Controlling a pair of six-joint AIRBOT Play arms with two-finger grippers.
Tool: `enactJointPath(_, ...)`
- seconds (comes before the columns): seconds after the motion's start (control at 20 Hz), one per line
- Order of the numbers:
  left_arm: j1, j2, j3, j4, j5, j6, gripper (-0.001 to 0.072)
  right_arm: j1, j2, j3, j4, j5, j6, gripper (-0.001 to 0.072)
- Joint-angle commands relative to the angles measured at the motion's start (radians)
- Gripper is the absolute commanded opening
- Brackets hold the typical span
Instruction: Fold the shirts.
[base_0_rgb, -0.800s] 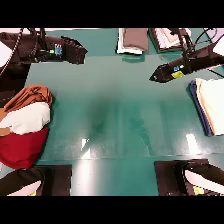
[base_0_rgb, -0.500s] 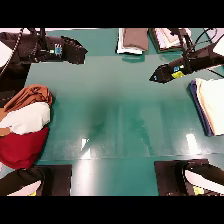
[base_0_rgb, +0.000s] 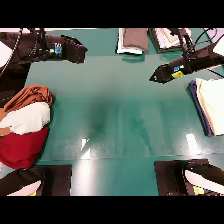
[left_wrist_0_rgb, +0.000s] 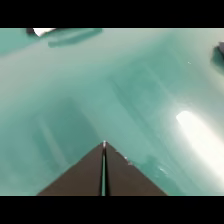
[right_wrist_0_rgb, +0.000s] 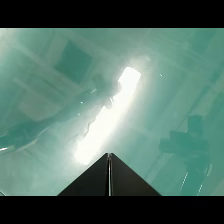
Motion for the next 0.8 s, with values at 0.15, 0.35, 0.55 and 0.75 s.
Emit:
enactJointPath(0.15,0.278,-0.05,0.0,0.377,-0.159,-0.149,0.0611,0.0,-0.001,0.0,0.0,-0.002,0.001,0.0021)
enactJointPath(0.35,0.522,-0.149,-0.08,0.357,-0.181,-0.147,0.0612,0.0,-0.001,0.0,0.0,-0.003,0.001,0.0021)
enactJointPath(0.55,0.644,-0.242,-0.253,0.335,-0.095,-0.147,0.0611,0.0,-0.001,0.0,-0.001,-0.005,0.001,0.0021)
enactJointPath(0.75,0.674,-0.342,-0.295,0.335,-0.079,-0.147,0.061,0.0,-0.001,0.0,-0.001,-0.022,0.001,0.0021)
